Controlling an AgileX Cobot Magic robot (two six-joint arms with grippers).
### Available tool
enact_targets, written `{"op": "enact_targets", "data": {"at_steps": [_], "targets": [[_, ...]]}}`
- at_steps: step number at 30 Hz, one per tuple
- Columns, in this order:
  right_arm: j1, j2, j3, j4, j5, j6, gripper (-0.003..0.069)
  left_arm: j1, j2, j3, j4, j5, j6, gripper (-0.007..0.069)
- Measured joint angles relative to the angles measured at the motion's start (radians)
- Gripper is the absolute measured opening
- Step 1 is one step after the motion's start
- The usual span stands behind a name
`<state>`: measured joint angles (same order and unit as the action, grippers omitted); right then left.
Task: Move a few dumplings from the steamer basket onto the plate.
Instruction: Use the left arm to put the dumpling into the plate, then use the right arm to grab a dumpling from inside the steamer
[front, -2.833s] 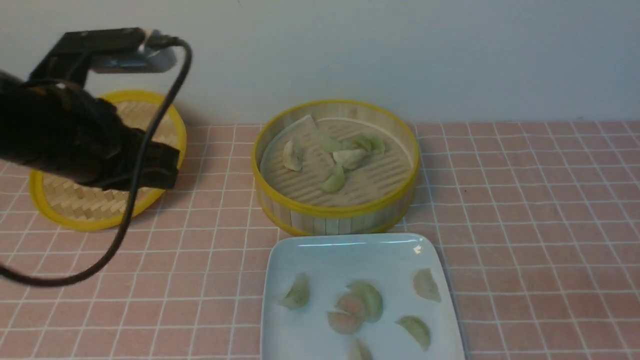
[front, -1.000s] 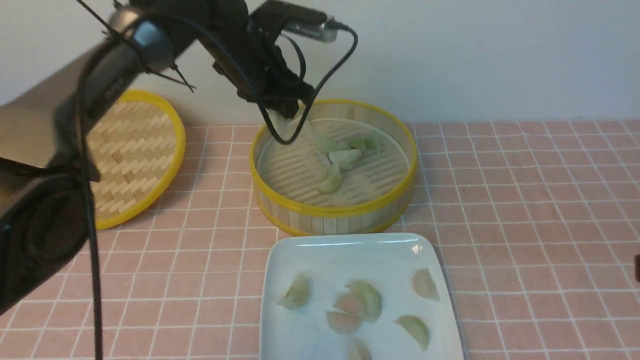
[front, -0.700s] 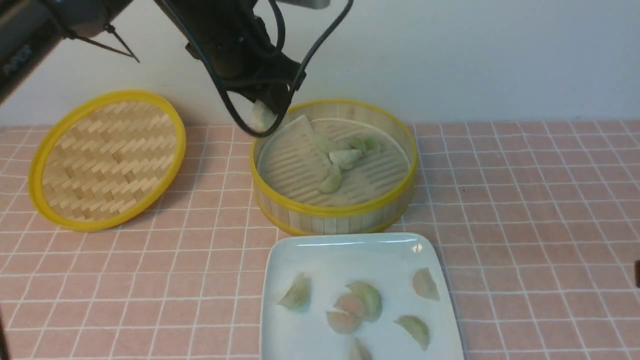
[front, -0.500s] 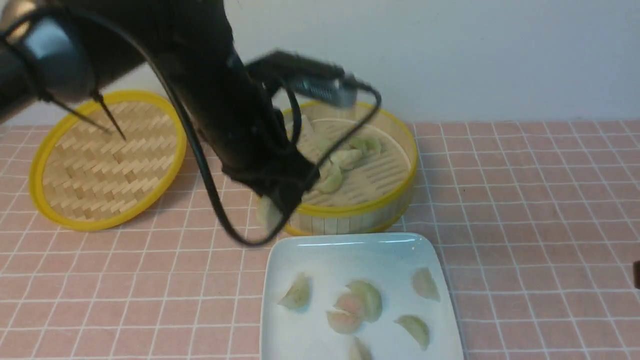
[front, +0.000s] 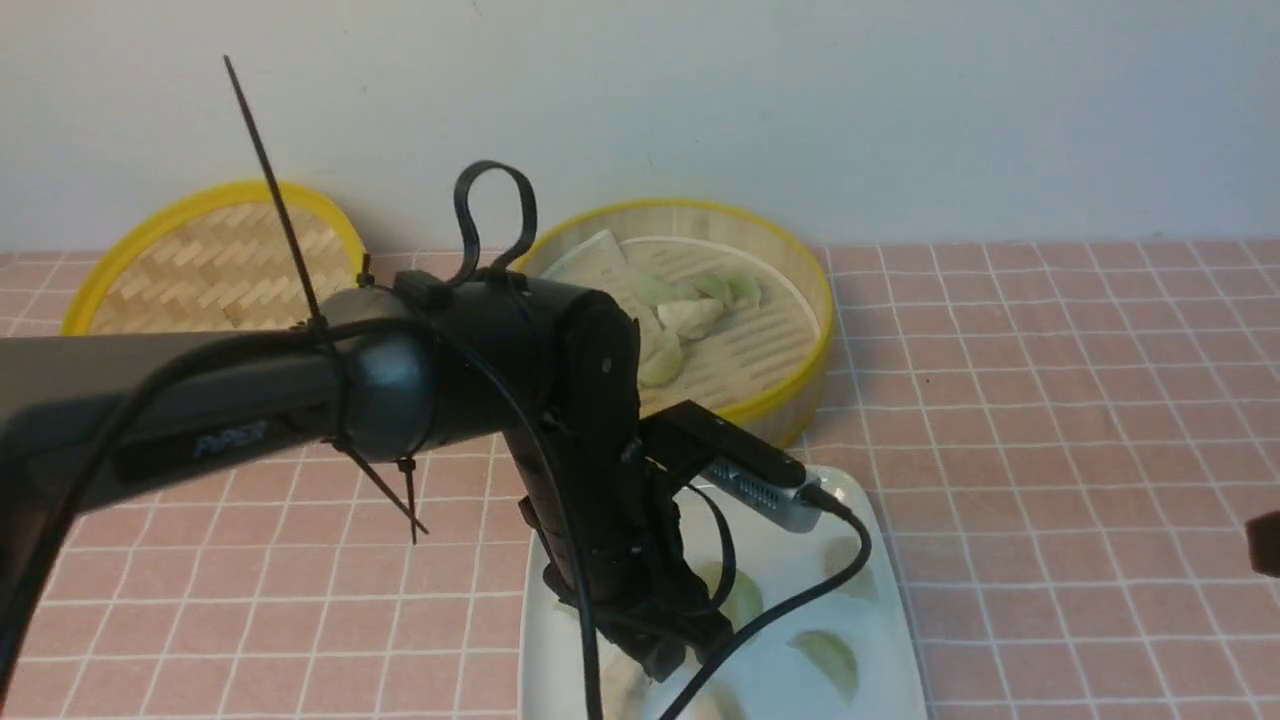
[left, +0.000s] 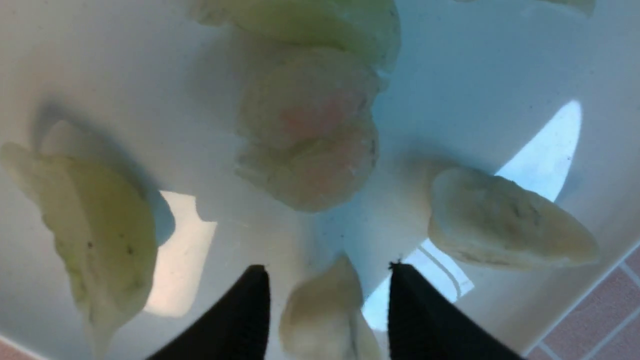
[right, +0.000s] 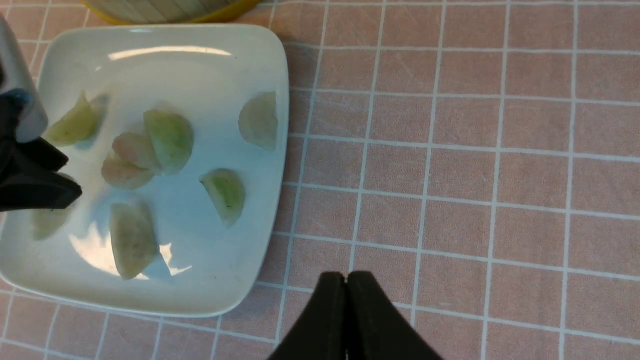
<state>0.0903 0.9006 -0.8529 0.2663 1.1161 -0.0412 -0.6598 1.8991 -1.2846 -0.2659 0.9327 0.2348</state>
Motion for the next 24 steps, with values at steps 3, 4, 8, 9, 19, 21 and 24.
{"op": "enact_targets", "data": {"at_steps": [3,4,8,9,19,21,24], "targets": [[0.001,0.072,-0.068,0.0,0.033,-0.005,-0.001,0.0,0.005,-0.005,0.006,0.001,-0.01,0.0492],[0.007,0.102,-0.099,0.0,0.036,-0.005,-0.0008,0.0,0.007,-0.017,0.012,0.009,-0.025,0.0525],[0.072,0.232,-0.2,-0.005,0.034,-0.005,-0.0006,0.01,-0.009,-0.072,0.082,0.093,-0.117,0.0406],[0.088,0.255,-0.219,-0.005,0.031,-0.005,-0.0005,0.016,-0.019,-0.074,0.099,0.103,-0.132,0.0356],[0.304,0.712,-0.631,-0.102,0.014,0.084,0.008,0.199,-0.362,-0.06,0.244,0.204,-0.252,-0.0006],[0.337,0.804,-0.717,-0.116,0.013,0.097,0.0123,0.214,-0.452,-0.028,0.244,0.187,-0.26,-0.0006],[0.378,0.98,-0.881,-0.117,0.031,0.119,0.0216,0.221,-0.577,0.052,0.247,0.157,-0.283,-0.0006]]}}
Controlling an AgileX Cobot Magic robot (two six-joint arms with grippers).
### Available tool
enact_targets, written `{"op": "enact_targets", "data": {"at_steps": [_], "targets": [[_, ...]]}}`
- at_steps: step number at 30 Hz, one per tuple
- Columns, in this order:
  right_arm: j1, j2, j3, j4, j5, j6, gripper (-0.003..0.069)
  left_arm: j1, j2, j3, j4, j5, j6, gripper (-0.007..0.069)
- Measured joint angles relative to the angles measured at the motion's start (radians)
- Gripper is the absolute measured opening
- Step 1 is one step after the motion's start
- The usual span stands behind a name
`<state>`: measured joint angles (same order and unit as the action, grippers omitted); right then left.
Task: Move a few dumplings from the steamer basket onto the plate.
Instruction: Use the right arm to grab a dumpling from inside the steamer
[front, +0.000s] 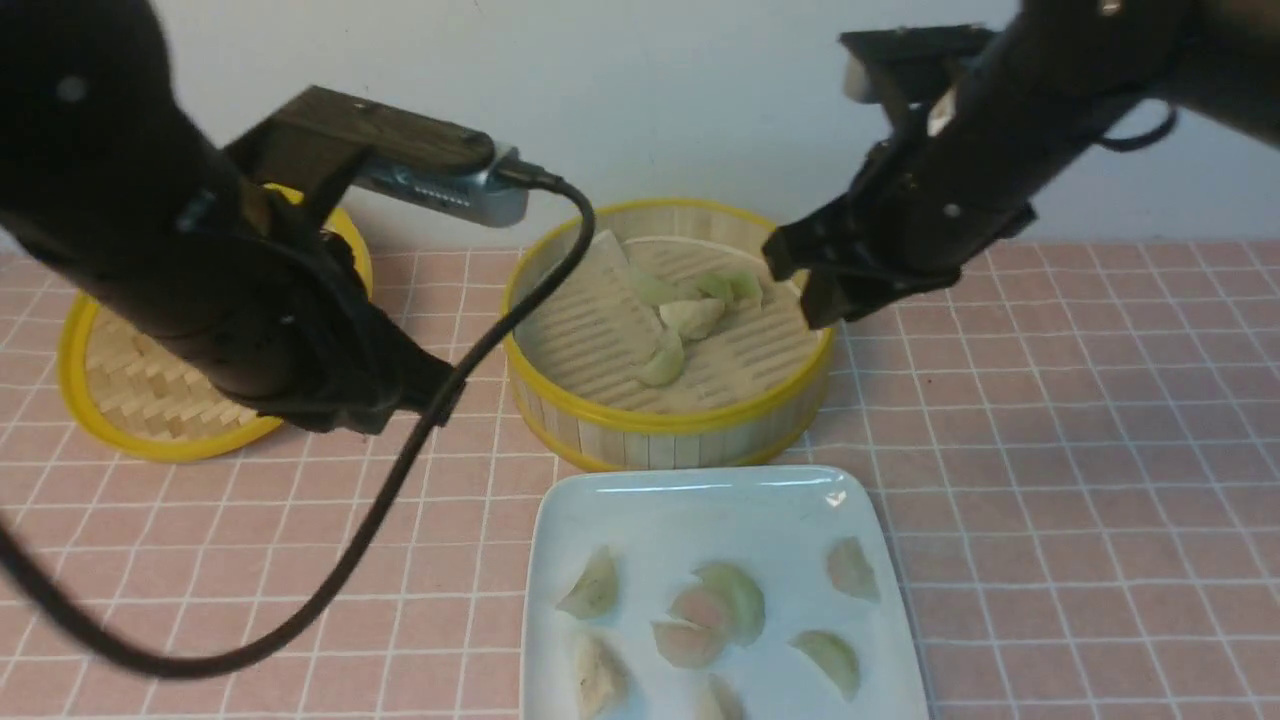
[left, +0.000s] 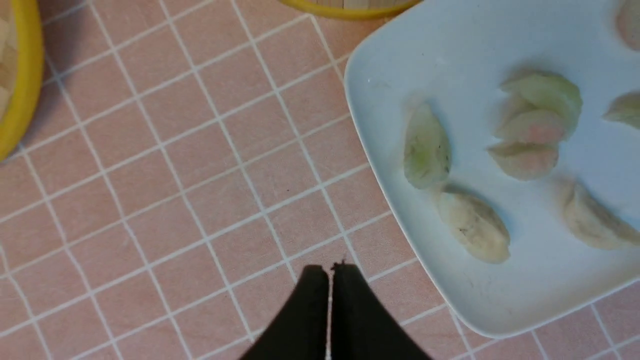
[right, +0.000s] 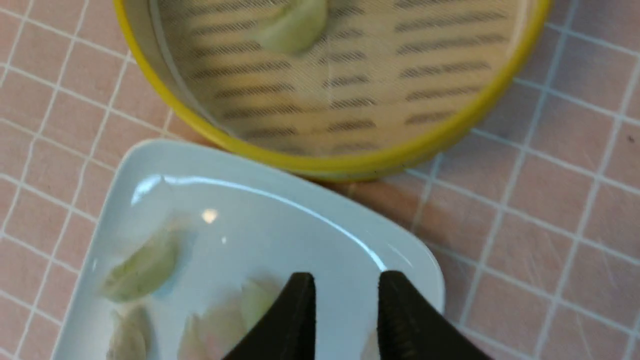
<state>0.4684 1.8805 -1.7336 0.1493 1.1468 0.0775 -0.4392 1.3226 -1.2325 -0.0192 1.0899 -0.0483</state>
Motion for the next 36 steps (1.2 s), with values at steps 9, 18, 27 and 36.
{"op": "enact_targets", "data": {"at_steps": [9,18,27,36], "targets": [[0.051,0.393,-0.427,0.0,0.049,0.057,0.0478,0.0,-0.227,0.167,0.001,-0.02,-0.012,-0.0006],[0.051,0.639,-0.68,-0.039,0.052,0.179,0.0516,0.0,-0.341,0.213,0.08,0.011,-0.013,-0.0006],[0.052,0.682,-0.712,-0.059,0.073,0.178,0.0199,0.0,-0.379,0.215,0.126,0.031,-0.029,-0.0006],[0.052,0.583,-0.761,-0.076,0.104,0.159,0.0206,0.0,-0.382,0.215,0.158,0.037,-0.047,-0.0006]]}}
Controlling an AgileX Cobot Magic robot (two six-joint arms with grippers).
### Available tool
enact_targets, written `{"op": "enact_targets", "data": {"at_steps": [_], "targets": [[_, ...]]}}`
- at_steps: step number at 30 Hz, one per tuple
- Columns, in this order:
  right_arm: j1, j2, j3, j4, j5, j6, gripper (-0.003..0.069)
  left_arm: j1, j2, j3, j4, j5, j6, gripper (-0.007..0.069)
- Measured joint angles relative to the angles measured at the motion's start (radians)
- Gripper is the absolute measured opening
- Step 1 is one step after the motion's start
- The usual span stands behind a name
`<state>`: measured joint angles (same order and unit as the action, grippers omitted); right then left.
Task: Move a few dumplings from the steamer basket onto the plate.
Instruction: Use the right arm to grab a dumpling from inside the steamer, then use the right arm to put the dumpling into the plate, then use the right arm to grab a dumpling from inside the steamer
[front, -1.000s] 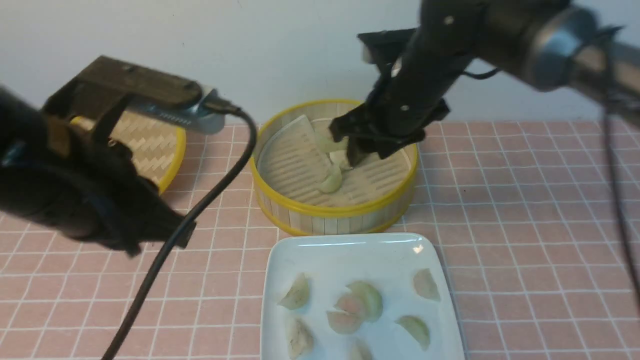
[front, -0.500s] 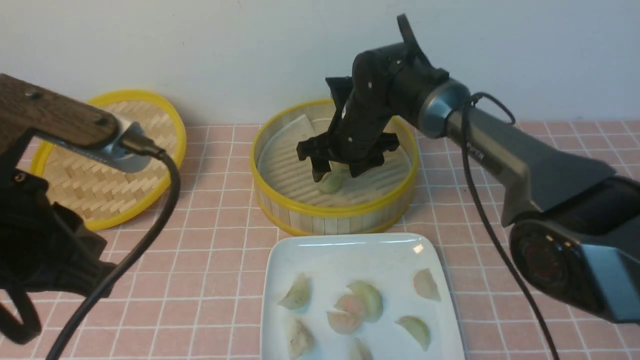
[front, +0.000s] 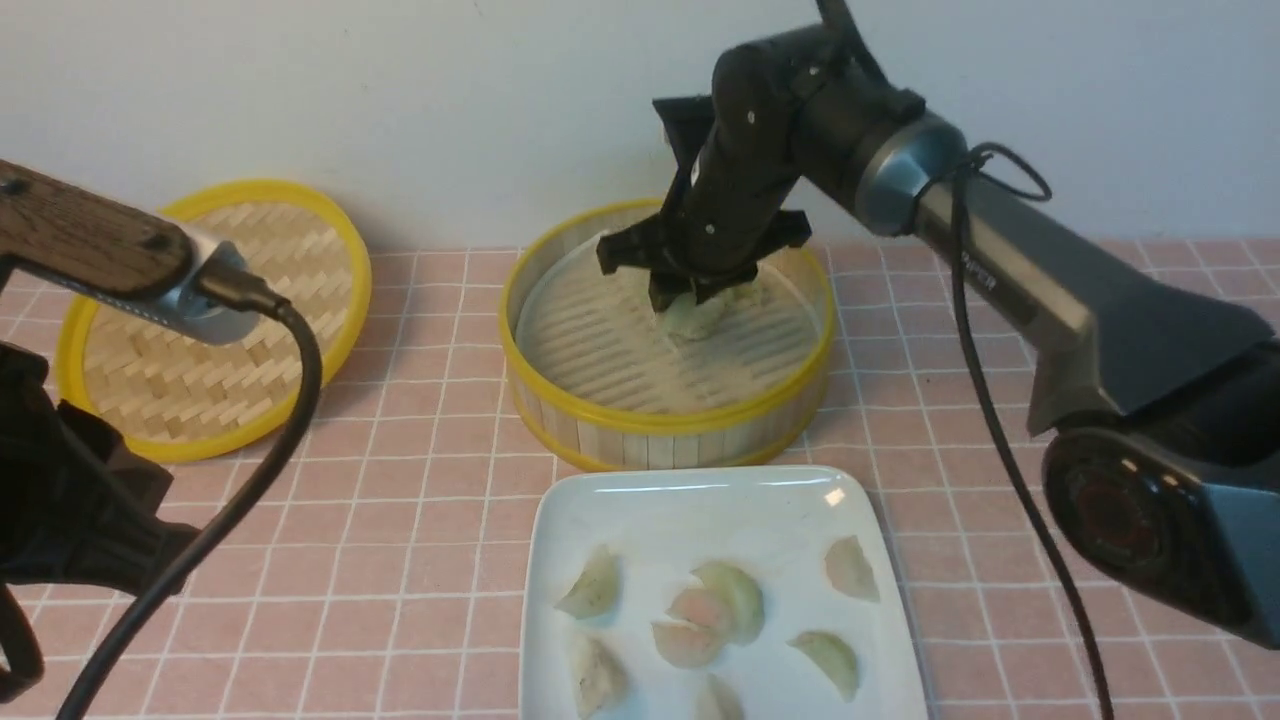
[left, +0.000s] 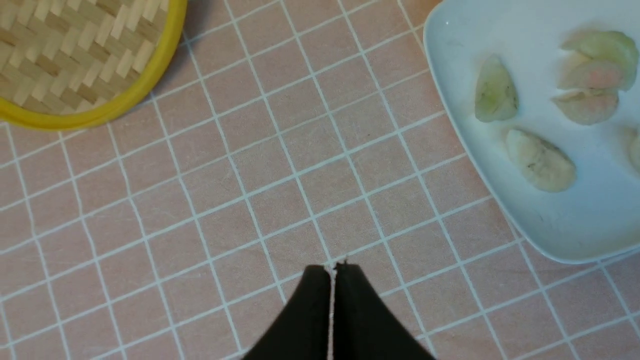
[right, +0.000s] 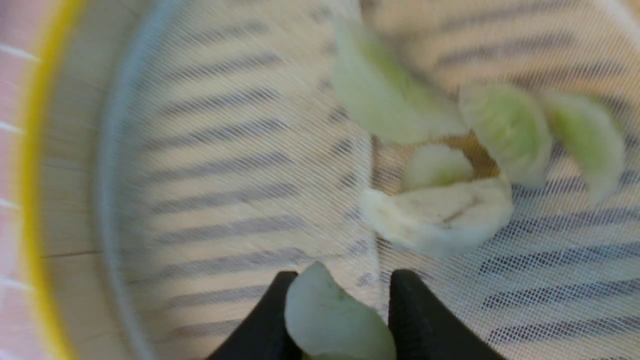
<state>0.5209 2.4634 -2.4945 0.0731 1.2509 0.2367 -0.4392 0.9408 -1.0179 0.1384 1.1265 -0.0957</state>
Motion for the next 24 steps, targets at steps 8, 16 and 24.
{"op": "enact_targets", "data": {"at_steps": [8,16,24], "targets": [[0.043,-0.234,0.295,0.18,-0.003,-0.097,0.0206,0.0,0.0,0.0,0.02,0.004,-0.007,-0.0006],[0.182,-0.291,0.604,0.075,-0.002,-0.178,0.0225,0.0,0.0,0.0,0.023,0.017,-0.007,-0.0006],[0.18,-0.259,0.589,0.041,-0.008,-0.159,0.0534,0.0,0.0,0.0,0.023,0.017,-0.007,-0.0006]]}}
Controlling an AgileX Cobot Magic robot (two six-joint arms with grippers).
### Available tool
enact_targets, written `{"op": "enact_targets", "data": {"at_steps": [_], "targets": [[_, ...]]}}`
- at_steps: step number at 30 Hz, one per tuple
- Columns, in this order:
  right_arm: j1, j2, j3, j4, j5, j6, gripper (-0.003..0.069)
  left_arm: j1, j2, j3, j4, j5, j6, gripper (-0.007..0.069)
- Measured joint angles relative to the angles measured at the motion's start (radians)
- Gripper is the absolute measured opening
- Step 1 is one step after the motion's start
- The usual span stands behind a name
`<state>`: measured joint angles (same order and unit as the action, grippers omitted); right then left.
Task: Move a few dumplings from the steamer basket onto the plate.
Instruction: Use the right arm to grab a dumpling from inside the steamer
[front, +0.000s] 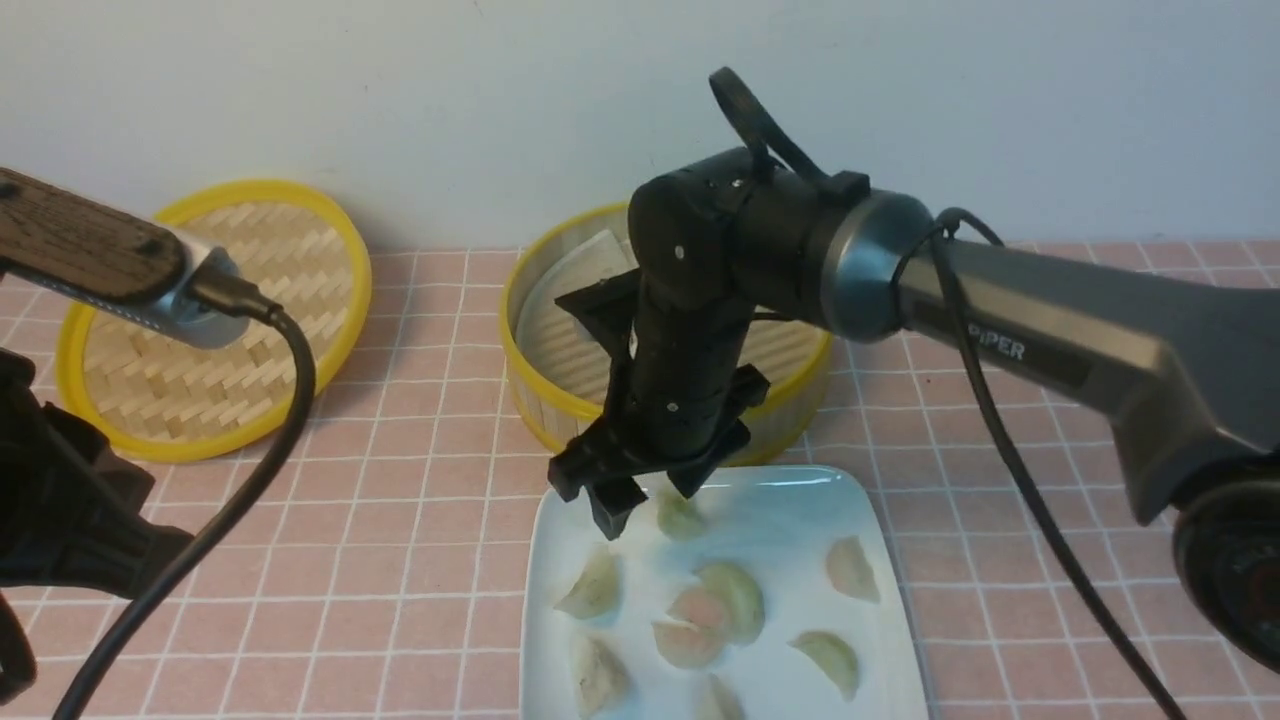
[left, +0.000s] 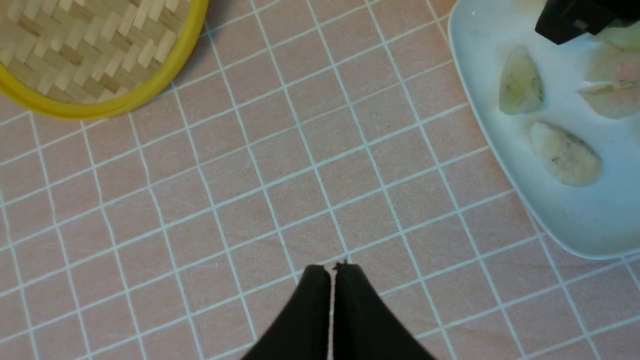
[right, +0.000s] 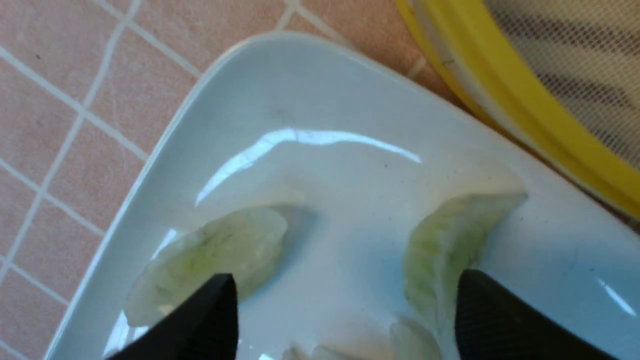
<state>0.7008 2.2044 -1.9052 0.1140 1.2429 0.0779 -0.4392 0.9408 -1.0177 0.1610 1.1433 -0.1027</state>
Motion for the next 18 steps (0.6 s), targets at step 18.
{"op": "enact_targets", "data": {"at_steps": [18], "targets": [[-0.223,0.299,-0.519,-0.114,-0.078,0.089,0.0597,0.0,0.0,0.001,0.003,0.002,0.0,-0.0006]]}}
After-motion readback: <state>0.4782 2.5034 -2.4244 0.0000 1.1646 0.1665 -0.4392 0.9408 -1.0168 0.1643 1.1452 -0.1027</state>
